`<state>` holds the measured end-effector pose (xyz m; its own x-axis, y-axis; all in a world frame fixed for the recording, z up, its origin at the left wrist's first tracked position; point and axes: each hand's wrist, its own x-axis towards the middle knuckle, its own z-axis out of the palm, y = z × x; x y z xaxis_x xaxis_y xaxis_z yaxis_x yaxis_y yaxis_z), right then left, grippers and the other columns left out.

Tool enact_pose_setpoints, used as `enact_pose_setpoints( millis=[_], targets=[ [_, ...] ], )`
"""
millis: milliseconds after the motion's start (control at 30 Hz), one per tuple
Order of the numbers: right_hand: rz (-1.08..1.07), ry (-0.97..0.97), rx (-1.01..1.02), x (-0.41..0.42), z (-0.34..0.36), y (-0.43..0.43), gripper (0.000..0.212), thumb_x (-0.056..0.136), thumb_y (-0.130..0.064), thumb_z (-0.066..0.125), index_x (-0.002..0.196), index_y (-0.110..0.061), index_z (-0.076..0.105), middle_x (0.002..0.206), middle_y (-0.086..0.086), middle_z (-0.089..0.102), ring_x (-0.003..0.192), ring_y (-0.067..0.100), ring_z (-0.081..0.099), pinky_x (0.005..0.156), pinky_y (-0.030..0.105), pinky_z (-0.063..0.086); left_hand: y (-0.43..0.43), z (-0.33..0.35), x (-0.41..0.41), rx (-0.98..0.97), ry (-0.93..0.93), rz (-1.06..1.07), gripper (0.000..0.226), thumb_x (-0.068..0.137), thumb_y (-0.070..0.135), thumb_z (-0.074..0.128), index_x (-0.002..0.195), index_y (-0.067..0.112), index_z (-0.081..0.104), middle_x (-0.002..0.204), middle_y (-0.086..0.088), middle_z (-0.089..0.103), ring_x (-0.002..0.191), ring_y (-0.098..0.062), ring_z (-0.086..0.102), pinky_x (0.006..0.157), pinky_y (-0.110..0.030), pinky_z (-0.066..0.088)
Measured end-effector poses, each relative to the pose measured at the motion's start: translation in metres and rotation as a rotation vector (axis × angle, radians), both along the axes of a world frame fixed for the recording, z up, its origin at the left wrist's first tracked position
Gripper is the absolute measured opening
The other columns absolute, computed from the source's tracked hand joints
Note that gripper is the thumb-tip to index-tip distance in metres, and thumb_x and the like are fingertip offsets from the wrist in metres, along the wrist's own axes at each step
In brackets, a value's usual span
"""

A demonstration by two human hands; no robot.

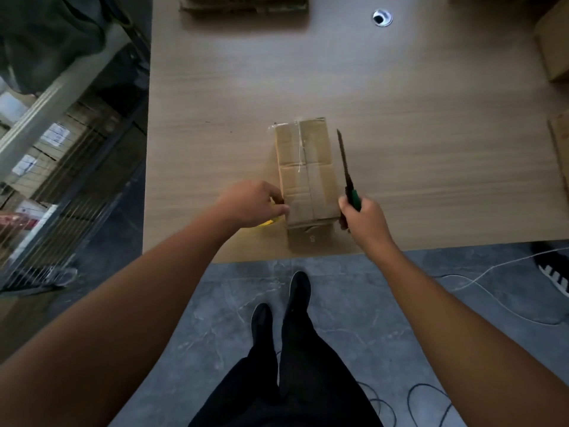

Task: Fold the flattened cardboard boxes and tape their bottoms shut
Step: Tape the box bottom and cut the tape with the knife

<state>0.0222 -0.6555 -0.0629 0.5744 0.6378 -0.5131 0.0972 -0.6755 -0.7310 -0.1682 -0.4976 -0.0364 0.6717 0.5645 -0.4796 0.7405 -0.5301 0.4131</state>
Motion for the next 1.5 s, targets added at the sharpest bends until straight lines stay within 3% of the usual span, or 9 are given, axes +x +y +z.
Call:
enact_pose_setpoints(
  millis=[200,300,467,567,733,933,1067,1300,1500],
  targets=[
    [-0.242,0.663,-0.062,0.011,-0.018,-0.001,0.029,0.097,-0.044,0.065,0.086,-0.021,0.051,0.061,-0.002,0.045,0.05,0.015,0.043,0.046,0.026,0.037,0.001,-0.004,0.003,-0.002,0.042,-0.013,0.033,0.095,0.056,0.058,0.109,0.029,0.074,0.107,0.005,0.071,0.093,-0.019,0.062,0.081,-0.036,0.053],
    [-0.271,0.438,-0.02,0.012,-0.008,-0.001,0.026,0.101,-0.039,0.06,0.099,-0.019,0.044,0.067,0.0,0.042,0.053,0.014,0.041,0.048,0.029,0.037,-0.003,-0.002,0.003,0.003,0.055,0.001,0.033,0.096,0.056,0.057,0.111,0.031,0.073,0.109,0.006,0.071,0.095,-0.02,0.063,0.084,-0.039,0.054],
    [0.186,-0.22,0.109,0.0,0.029,-0.004,0.025,0.105,-0.039,0.048,0.097,-0.015,0.046,0.079,0.002,0.053,0.069,0.02,0.051,0.061,0.03,0.044,-0.011,0.003,0.0,0.046,0.063,0.056,0.039,0.093,0.064,0.055,0.112,0.035,0.072,0.111,0.007,0.073,0.099,-0.021,0.066,0.085,-0.043,0.057],
    [0.456,-0.485,0.118,-0.039,0.039,-0.003,0.029,0.106,-0.029,0.048,0.104,-0.001,0.056,0.106,0.014,0.055,0.098,0.028,0.049,0.09,0.037,0.043,-0.015,0.003,-0.003,0.055,0.057,0.09,0.043,0.093,0.066,0.054,0.112,0.033,0.072,0.109,0.007,0.072,0.096,-0.019,0.066,0.079,-0.039,0.057],
    [0.573,-0.335,-0.143,-0.076,0.03,-0.001,0.049,0.109,-0.033,0.037,0.126,0.011,0.05,0.167,0.023,0.004,0.156,0.032,-0.002,0.127,0.045,0.007,-0.019,0.002,-0.013,0.006,0.022,0.111,0.046,0.094,0.064,0.05,0.113,0.028,0.071,0.108,0.003,0.072,0.097,-0.02,0.066,0.084,-0.042,0.057],
    [0.59,-0.315,-0.279,-0.092,0.034,0.007,0.055,0.109,-0.041,0.034,0.118,0.008,0.057,0.166,0.021,-0.017,0.152,0.033,-0.024,0.126,0.054,0.003,-0.019,0.011,-0.046,-0.131,-0.134,0.092,0.039,0.099,0.044,0.059,0.132,0.023,0.062,0.118,-0.001,0.07,0.106,-0.023,0.064,0.085,-0.033,0.049],
    [0.534,-0.239,-0.292,-0.099,0.042,0.013,0.057,0.109,-0.043,0.033,0.115,0.006,0.061,0.167,0.014,-0.02,0.152,0.028,-0.028,0.125,0.054,0.003,-0.018,0.012,-0.048,0.024,0.029,-0.02,0.052,0.098,0.054,0.055,0.142,0.027,0.052,0.134,-0.003,0.062,0.118,-0.027,0.06,0.096,-0.039,0.05],
    [0.524,-0.148,-0.299,-0.107,0.044,0.018,0.049,0.107,-0.045,0.039,0.102,-0.005,0.067,0.165,0.006,-0.028,0.148,0.022,-0.036,0.123,0.053,-0.002,0.005,0.002,-0.061,-0.019,0.035,0.081,0.023,0.091,0.055,0.066,0.097,0.033,0.063,0.119,0.003,0.052,0.095,-0.017,0.06,0.079,-0.032,0.046],
    [0.647,-0.256,-0.41,-0.113,0.037,0.021,0.056,0.107,-0.045,0.037,0.111,0.0,0.069,0.158,0.013,-0.04,0.143,0.031,-0.042,0.124,0.057,-0.003,-0.001,-0.002,-0.065,0.011,-0.102,0.037,0.024,0.098,0.048,0.058,0.107,0.028,0.069,0.124,0.004,0.053,0.101,-0.017,0.059,0.085,-0.036,0.049]
  ],
)
